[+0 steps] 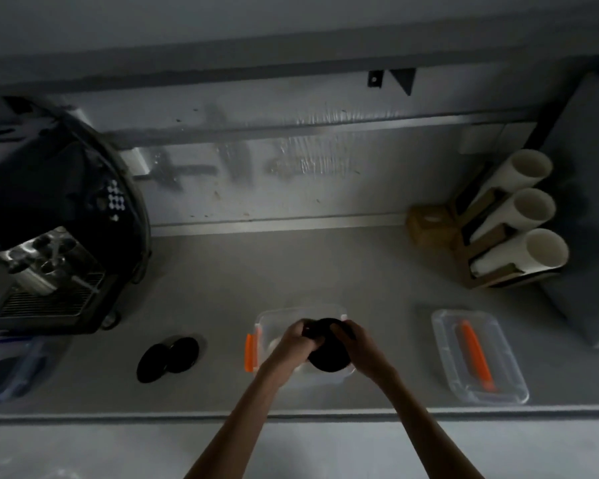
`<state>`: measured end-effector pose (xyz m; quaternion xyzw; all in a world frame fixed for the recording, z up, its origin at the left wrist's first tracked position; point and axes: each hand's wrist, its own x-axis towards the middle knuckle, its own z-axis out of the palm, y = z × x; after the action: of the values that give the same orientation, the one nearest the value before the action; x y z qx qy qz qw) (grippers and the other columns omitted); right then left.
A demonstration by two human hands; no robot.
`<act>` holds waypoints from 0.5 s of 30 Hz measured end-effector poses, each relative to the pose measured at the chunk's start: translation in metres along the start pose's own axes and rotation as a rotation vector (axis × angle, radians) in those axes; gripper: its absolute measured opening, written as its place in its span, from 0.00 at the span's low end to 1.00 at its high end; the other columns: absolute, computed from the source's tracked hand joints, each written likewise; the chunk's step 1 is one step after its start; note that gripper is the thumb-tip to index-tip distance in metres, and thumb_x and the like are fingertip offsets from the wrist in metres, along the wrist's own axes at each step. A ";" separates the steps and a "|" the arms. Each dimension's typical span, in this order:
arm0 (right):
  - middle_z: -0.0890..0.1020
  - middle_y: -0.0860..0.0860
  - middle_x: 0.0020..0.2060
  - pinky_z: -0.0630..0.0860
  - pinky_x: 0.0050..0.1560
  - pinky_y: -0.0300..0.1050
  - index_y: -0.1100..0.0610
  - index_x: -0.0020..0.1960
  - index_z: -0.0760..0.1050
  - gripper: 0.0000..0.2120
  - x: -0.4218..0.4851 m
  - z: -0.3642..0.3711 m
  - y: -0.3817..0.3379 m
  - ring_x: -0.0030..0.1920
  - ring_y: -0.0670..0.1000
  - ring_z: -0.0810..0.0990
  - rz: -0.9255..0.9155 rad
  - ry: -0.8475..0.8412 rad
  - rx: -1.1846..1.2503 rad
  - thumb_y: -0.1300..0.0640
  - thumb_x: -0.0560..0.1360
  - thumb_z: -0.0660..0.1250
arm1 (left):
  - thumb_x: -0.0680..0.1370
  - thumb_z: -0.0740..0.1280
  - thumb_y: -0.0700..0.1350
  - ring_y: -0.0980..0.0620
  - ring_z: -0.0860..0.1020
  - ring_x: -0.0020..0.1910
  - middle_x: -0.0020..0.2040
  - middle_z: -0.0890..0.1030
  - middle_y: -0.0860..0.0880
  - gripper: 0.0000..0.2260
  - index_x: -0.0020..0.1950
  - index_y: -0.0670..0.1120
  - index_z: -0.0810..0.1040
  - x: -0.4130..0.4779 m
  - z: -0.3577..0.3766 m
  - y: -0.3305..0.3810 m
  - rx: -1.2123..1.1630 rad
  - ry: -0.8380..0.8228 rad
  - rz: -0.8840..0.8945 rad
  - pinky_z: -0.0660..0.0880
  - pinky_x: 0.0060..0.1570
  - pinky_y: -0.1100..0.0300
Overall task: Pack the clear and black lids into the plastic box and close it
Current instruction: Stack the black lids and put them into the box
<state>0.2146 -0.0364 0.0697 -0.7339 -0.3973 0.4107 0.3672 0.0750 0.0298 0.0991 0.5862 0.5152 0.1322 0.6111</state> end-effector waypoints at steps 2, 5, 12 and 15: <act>0.81 0.60 0.48 0.75 0.48 0.48 0.63 0.57 0.76 0.11 0.003 -0.001 -0.010 0.47 0.51 0.78 -0.033 0.005 0.152 0.57 0.81 0.62 | 0.75 0.67 0.34 0.52 0.79 0.45 0.47 0.83 0.45 0.09 0.52 0.45 0.79 0.010 -0.003 0.007 0.039 0.141 0.055 0.72 0.37 0.72; 0.78 0.54 0.48 0.74 0.46 0.44 0.62 0.61 0.73 0.11 0.012 -0.006 -0.014 0.48 0.51 0.77 -0.009 0.146 0.309 0.58 0.81 0.61 | 0.75 0.68 0.35 0.47 0.80 0.47 0.52 0.83 0.37 0.11 0.57 0.35 0.80 0.036 -0.006 0.010 -0.044 0.373 -0.032 0.74 0.36 0.72; 0.74 0.63 0.61 0.73 0.62 0.52 0.60 0.68 0.72 0.23 0.012 0.029 0.058 0.59 0.60 0.77 0.289 0.227 -0.013 0.49 0.78 0.66 | 0.81 0.59 0.35 0.38 0.77 0.62 0.64 0.77 0.35 0.17 0.70 0.36 0.69 0.052 0.036 -0.003 -0.744 0.283 -0.618 0.72 0.63 0.42; 0.75 0.62 0.63 0.75 0.58 0.53 0.56 0.74 0.65 0.26 0.011 0.036 0.068 0.60 0.58 0.77 0.260 0.187 0.075 0.50 0.79 0.65 | 0.82 0.57 0.39 0.40 0.79 0.47 0.47 0.80 0.37 0.16 0.68 0.37 0.73 0.052 0.039 -0.015 -0.919 0.273 -0.703 0.71 0.65 0.48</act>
<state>0.2055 -0.0468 -0.0065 -0.7999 -0.2476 0.3990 0.3736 0.1220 0.0428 0.0531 0.0337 0.6422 0.2055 0.7377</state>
